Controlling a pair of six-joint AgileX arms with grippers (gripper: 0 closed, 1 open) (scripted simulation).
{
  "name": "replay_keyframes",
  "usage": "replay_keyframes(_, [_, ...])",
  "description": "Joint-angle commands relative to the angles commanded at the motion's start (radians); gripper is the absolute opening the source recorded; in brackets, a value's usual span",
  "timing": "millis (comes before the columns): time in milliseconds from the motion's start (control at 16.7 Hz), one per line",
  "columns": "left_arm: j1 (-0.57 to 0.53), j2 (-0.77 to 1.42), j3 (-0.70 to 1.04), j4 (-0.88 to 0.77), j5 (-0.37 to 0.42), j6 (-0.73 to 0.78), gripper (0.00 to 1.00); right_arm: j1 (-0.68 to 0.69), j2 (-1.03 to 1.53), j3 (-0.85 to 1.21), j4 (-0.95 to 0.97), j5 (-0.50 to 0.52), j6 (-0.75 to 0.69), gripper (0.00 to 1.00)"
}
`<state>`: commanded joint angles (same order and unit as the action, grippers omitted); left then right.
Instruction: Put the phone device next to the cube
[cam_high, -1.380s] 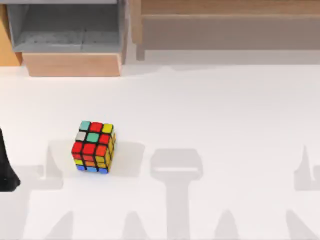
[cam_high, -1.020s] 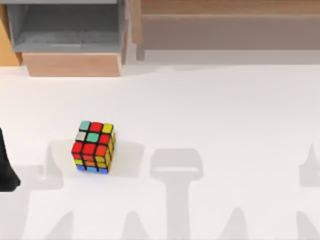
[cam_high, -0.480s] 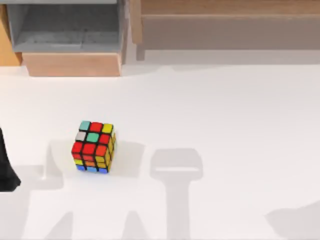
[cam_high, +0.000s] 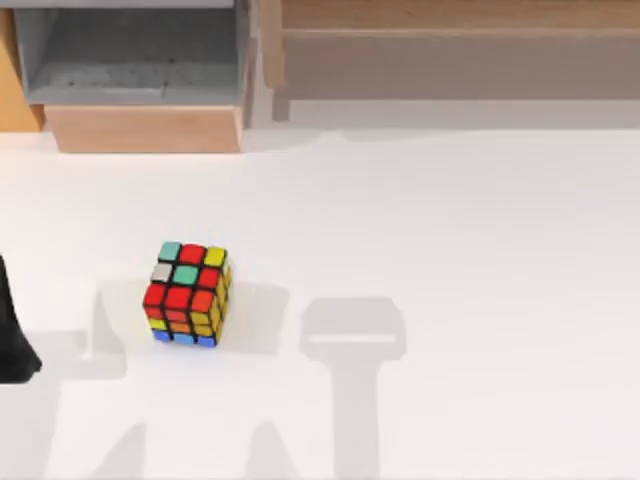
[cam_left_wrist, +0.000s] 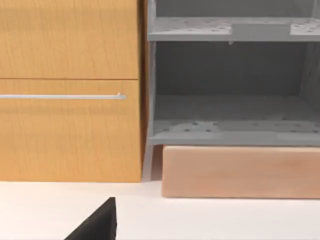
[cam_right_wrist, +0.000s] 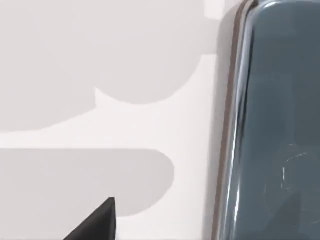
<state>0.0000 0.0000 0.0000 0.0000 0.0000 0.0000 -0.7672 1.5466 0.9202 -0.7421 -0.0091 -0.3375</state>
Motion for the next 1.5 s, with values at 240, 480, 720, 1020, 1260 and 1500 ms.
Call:
replay_keyframes(240, [0.0,0.0,0.0,0.0,0.0,0.0,1.0,-0.094,0.184,0.12,-0.083,-0.004,-0.04,1.0])
replay_keyframes(480, [0.0,0.0,0.0,0.0,0.0,0.0,1.0,-0.115,0.223,0.148,-0.102,-0.005,-0.05,1.0])
replay_keyframes(720, [0.0,0.0,0.0,0.0,0.0,0.0,1.0,-0.111,0.223,0.142,-0.096,-0.005,-0.048,1.0])
replay_keyframes(1020, [0.0,0.0,0.0,0.0,0.0,0.0,1.0,-0.112,0.29,0.087,0.03,-0.005,-0.046,1.0])
replay_keyframes(1260, [0.0,0.0,0.0,0.0,0.0,0.0,1.0,-0.112,0.308,0.073,0.058,-0.005,-0.046,1.0])
replay_keyframes(1500, [0.0,0.0,0.0,0.0,0.0,0.0,1.0,-0.112,0.308,0.073,0.058,-0.005,-0.046,0.77])
